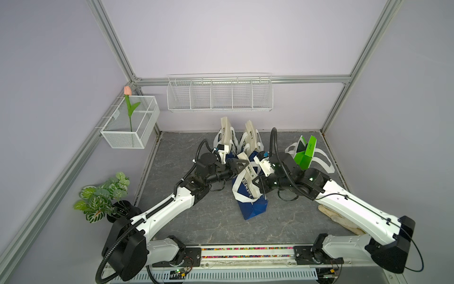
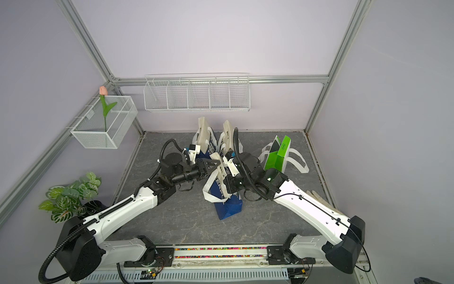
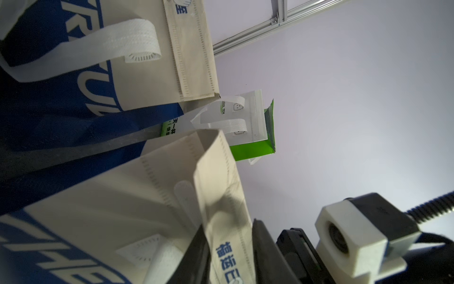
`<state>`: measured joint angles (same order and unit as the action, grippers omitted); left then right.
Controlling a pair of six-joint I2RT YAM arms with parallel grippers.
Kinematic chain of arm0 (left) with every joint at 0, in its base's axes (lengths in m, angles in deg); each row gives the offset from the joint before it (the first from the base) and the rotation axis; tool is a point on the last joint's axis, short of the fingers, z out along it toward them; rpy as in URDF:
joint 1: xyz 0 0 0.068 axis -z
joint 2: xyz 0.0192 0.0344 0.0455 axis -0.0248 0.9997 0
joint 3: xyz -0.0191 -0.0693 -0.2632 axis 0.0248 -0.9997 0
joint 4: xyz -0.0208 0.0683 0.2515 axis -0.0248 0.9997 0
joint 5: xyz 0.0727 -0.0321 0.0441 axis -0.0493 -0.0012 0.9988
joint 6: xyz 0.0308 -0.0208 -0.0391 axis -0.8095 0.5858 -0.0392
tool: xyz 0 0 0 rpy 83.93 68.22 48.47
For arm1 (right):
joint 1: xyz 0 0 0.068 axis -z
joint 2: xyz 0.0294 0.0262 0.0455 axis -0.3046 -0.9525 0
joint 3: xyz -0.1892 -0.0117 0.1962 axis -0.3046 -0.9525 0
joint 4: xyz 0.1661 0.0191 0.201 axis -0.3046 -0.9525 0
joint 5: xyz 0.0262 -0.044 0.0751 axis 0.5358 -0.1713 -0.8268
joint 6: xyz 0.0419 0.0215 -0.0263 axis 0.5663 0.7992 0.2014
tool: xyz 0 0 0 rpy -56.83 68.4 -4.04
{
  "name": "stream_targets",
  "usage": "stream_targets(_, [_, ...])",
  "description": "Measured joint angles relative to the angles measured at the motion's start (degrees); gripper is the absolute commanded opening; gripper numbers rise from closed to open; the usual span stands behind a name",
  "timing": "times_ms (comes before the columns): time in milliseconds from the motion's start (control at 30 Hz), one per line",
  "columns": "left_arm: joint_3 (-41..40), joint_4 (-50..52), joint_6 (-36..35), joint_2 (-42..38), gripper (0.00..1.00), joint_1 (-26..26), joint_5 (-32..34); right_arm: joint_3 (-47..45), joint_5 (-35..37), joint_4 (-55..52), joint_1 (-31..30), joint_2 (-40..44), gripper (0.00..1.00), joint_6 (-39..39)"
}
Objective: Open the takeout bag
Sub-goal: Open the takeout bag at the center of the board.
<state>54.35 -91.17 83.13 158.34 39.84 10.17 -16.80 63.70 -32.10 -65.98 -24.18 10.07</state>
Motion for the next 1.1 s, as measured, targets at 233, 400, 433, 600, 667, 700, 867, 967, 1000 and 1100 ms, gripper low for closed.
stream_targets(233, [0.04, -6.49, 1.03, 4.59, 0.18, 0.0, -0.85, -3.08, -2.6, 2.82, 1.99, 2.01, 0.07, 1.4])
stream_targets(400, [0.11, -8.02, 1.64, 5.95, 0.15, 0.0, -0.81, -4.09, -4.57, 3.41, 2.93, 3.1, 0.07, 1.99])
stream_targets(433, [0.2, -8.13, 1.66, 6.03, 0.19, 0.0, -0.81, -4.28, -4.98, 3.5, 3.04, 3.3, 0.07, 2.03])
stream_targets(600, [1.36, -9.46, 1.25, 6.45, 0.16, 0.22, -0.63, -5.42, -7.23, 4.17, 3.74, 4.33, 0.07, 2.69])
stream_targets(667, [1.92, -9.9, 1.05, 7.17, 0.01, 0.46, -0.44, -5.7, -7.93, 4.33, 4.04, 4.59, 0.07, 2.86])
stream_targets(700, [2.19, -9.9, 1.01, 7.72, 0.0, 0.61, -0.33, -5.92, -8.13, 4.46, 4.22, 4.74, 0.07, 2.91])
stream_targets(867, [2.8, -8.85, 1.14, 8.28, 0.0, 1.51, 0.7, -6.99, -8.61, 4.57, 5.05, 5.77, 0.07, 3.32])
stream_targets(967, [2.78, -5.35, 0.61, 6.08, 0.0, 1.64, 2.32, -7.02, -8.31, 3.85, 5.09, 6.08, 0.19, 3.32])
stream_targets(1000, [2.78, -3.48, 0.57, 4.9, 0.0, 1.68, 2.99, -6.78, -7.61, 3.13, 5.01, 6.08, 0.29, 3.1])
stream_targets(1100, [2.86, 4.28, -0.79, 0.7, 0.0, 2.08, 5.68, -4.7, -0.28, 0.04, 3.19, 5.9, 0.59, 2.29])
